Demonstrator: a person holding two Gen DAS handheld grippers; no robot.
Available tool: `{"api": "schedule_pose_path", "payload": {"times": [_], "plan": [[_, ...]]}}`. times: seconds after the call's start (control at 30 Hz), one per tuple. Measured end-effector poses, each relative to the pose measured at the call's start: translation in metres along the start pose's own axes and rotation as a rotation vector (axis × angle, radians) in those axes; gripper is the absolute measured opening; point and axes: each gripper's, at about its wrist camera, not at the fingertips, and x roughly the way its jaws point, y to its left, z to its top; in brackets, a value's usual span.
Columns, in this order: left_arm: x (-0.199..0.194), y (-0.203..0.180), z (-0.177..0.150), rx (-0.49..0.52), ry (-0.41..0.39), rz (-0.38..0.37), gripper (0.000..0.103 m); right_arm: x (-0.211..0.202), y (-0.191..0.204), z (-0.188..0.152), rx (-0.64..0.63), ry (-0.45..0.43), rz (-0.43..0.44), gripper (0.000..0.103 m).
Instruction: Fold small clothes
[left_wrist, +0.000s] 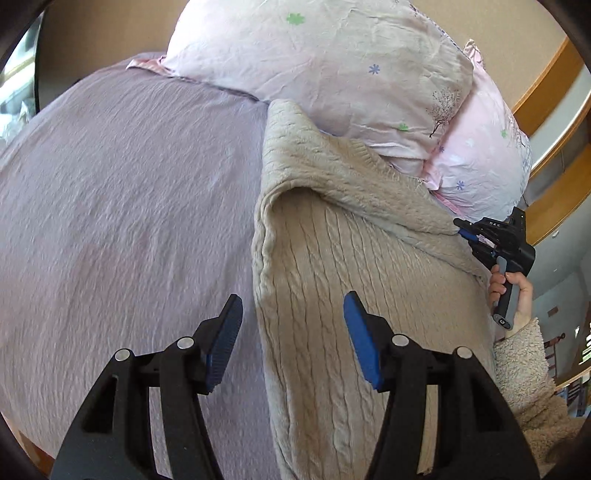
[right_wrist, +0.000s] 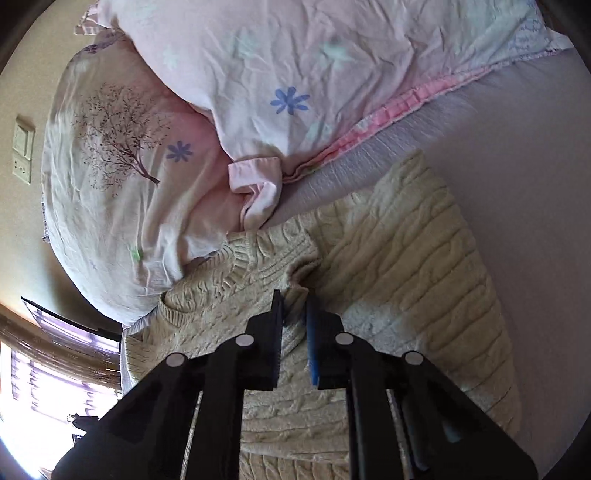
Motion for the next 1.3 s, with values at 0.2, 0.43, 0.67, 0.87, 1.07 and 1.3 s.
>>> {"api": "schedule_pose_path", "payload": {"times": [0.2, 0.43, 0.67, 0.87, 1.07, 1.3], "plan": [[0.002, 0.000, -0.019, -0.013, 0.008, -0.068, 0.058, -0.069, -0.025, -0.012, 0.024, -0.146, -0.123, 0.019], [-0.011, 0.002, -0.051, -0.059, 0.014, -0.210, 0.056, -0.130, -0.075, -0.081, 0.024, -0.040, -0.096, 0.065], [-0.026, -0.002, -0.099, -0.102, 0.057, -0.377, 0.037, -0.170, -0.106, -0.177, 0.029, 0.206, 0.227, 0.031], [-0.029, 0.001, -0.116, -0.180, 0.076, -0.423, 0.016, -0.191, -0.094, -0.215, -0.045, 0.274, 0.315, 0.007], [-0.036, -0.020, -0.043, -0.137, -0.026, -0.469, 0.008, -0.199, -0.034, -0.129, -0.161, 0.033, 0.430, 0.007], [0.022, -0.026, 0.122, -0.237, -0.228, -0.380, 0.008, -0.102, 0.000, 0.016, -0.051, -0.191, 0.363, 0.007]]}}
